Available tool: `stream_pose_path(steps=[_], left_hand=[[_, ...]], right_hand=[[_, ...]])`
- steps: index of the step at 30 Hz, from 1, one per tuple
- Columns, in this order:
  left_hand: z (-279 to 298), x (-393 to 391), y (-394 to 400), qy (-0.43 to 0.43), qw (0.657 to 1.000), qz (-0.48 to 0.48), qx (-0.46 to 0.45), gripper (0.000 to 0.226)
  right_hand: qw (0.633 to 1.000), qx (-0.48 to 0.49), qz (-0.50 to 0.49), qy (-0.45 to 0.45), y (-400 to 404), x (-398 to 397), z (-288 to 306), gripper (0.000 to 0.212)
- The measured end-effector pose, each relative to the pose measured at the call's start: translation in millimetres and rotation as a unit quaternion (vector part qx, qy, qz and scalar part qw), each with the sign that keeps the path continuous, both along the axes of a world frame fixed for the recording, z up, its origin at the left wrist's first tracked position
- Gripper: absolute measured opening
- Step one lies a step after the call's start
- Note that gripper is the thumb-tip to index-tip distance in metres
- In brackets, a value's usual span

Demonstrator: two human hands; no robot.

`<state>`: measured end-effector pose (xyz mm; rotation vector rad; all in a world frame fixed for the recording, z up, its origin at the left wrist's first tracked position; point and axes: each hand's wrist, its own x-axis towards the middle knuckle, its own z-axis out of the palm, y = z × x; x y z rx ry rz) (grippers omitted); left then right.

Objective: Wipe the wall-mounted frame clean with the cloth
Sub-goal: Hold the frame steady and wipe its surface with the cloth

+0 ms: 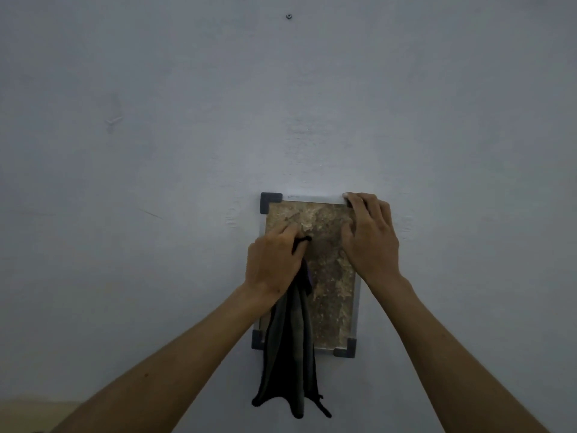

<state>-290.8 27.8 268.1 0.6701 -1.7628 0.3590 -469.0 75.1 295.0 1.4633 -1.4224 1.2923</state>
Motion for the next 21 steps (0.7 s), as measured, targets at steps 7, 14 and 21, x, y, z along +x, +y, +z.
stream_pose_path(steps=[7, 14, 21], left_hand=[[-41.2, -25.1, 8.6, -0.131, 0.991, -0.022, 0.004, 0.013], [-36.8, -24.4, 5.8, 0.155, 0.985, -0.017, 0.070, 0.013], [-63.6, -24.7, 4.0, -0.005, 1.000, 0.013, -0.010, 0.016]], right_hand=[[1.000, 0.023, -0.003, 0.012, 3.5, -3.1, 3.3, 0.049], [0.999, 0.026, -0.003, 0.019, 2.8, -6.0, 3.0, 0.051], [0.999, 0.026, 0.005, 0.026, 2.5, -7.1, 3.9, 0.051]])
